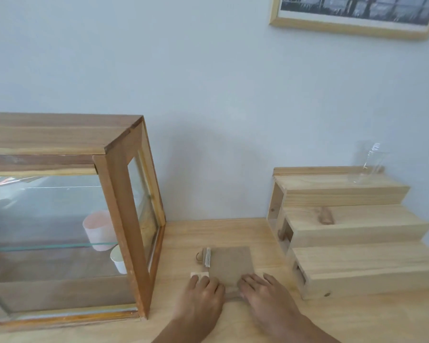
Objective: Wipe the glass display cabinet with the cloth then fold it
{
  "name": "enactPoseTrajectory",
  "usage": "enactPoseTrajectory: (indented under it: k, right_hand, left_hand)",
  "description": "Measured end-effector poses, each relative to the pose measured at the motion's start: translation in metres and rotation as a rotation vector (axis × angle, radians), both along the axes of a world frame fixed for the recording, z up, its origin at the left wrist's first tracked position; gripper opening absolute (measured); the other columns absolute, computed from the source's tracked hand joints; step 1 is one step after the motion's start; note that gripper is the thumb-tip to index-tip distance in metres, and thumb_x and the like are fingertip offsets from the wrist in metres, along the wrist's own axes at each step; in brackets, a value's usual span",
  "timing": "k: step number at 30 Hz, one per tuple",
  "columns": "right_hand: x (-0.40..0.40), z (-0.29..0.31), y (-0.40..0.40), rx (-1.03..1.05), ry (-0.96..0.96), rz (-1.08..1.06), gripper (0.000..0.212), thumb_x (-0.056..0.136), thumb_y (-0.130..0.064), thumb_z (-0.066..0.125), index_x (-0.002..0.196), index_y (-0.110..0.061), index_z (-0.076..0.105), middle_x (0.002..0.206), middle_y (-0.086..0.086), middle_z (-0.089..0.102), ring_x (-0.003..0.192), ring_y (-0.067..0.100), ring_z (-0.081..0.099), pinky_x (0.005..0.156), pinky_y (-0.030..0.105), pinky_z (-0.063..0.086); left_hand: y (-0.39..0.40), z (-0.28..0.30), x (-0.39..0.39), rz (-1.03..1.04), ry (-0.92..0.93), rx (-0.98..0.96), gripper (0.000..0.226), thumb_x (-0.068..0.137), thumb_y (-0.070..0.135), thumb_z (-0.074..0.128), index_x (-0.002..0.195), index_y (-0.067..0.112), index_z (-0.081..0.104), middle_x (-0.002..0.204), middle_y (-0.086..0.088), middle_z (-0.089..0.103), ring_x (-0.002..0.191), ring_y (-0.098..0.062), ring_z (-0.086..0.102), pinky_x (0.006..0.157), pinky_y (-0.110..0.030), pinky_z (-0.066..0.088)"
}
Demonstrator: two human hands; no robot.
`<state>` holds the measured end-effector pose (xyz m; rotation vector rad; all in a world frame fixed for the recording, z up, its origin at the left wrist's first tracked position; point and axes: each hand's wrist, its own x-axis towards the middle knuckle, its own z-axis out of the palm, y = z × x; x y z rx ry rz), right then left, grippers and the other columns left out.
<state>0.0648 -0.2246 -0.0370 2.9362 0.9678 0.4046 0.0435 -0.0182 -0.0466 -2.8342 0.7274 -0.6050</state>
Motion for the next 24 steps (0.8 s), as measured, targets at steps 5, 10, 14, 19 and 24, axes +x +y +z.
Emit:
enactPoseTrajectory:
  k: [5, 10, 14, 19, 24]
  right_hand:
    - [-0.007, 0.006, 0.01, 0.062, 0.089, -0.089, 0.038, 0.096, -0.036, 0.049, 0.127, -0.021, 0.066, 0.133, -0.006, 0.067, 0.126, 0.012, 0.06, 0.104, 0.031, 0.048]
    - [0.002, 0.002, 0.016, 0.085, 0.398, -0.139, 0.055, 0.109, -0.037, 0.02, 0.16, -0.017, 0.02, 0.169, 0.001, 0.02, 0.155, 0.016, 0.012, 0.125, 0.039, 0.013]
    - [0.005, -0.003, 0.019, 0.043, 0.406, -0.171, 0.055, 0.109, -0.036, 0.019, 0.16, -0.015, 0.02, 0.169, 0.005, 0.02, 0.156, 0.018, 0.013, 0.125, 0.038, 0.011]
    - [0.017, 0.004, 0.015, 0.054, 0.483, -0.125, 0.057, 0.108, -0.035, 0.025, 0.159, -0.009, 0.02, 0.168, 0.01, 0.019, 0.155, 0.023, 0.013, 0.124, 0.037, 0.017]
    - [0.016, 0.037, 0.007, 0.147, 0.636, -0.103, 0.058, 0.105, -0.033, 0.042, 0.157, -0.016, 0.026, 0.169, 0.008, 0.019, 0.153, 0.025, 0.021, 0.122, 0.038, 0.025]
  left_hand:
    - [0.002, -0.002, -0.001, 0.081, 0.12, -0.219, 0.04, 0.09, 0.037, 0.048, 0.094, 0.017, 0.082, 0.109, -0.004, 0.078, 0.103, -0.024, 0.075, 0.084, -0.043, 0.063]
    - [0.001, -0.015, 0.009, 0.22, 0.512, -0.126, 0.065, 0.11, 0.043, 0.023, 0.167, 0.016, 0.008, 0.176, 0.0, 0.006, 0.16, -0.018, -0.004, 0.126, -0.052, 0.003]
    - [0.001, -0.013, 0.013, 0.219, 0.512, -0.089, 0.066, 0.109, 0.047, 0.02, 0.166, 0.015, 0.013, 0.175, -0.003, 0.012, 0.159, -0.02, 0.003, 0.127, -0.049, 0.003]
    - [-0.004, 0.009, 0.026, 0.217, 0.427, -0.185, 0.045, 0.11, 0.039, 0.031, 0.144, 0.018, 0.052, 0.155, -0.002, 0.047, 0.141, -0.022, 0.042, 0.117, -0.033, 0.031]
    - [-0.011, 0.017, 0.027, 0.267, 0.475, -0.129, 0.036, 0.108, 0.036, 0.037, 0.135, 0.018, 0.053, 0.142, -0.002, 0.053, 0.133, -0.028, 0.047, 0.104, -0.041, 0.045]
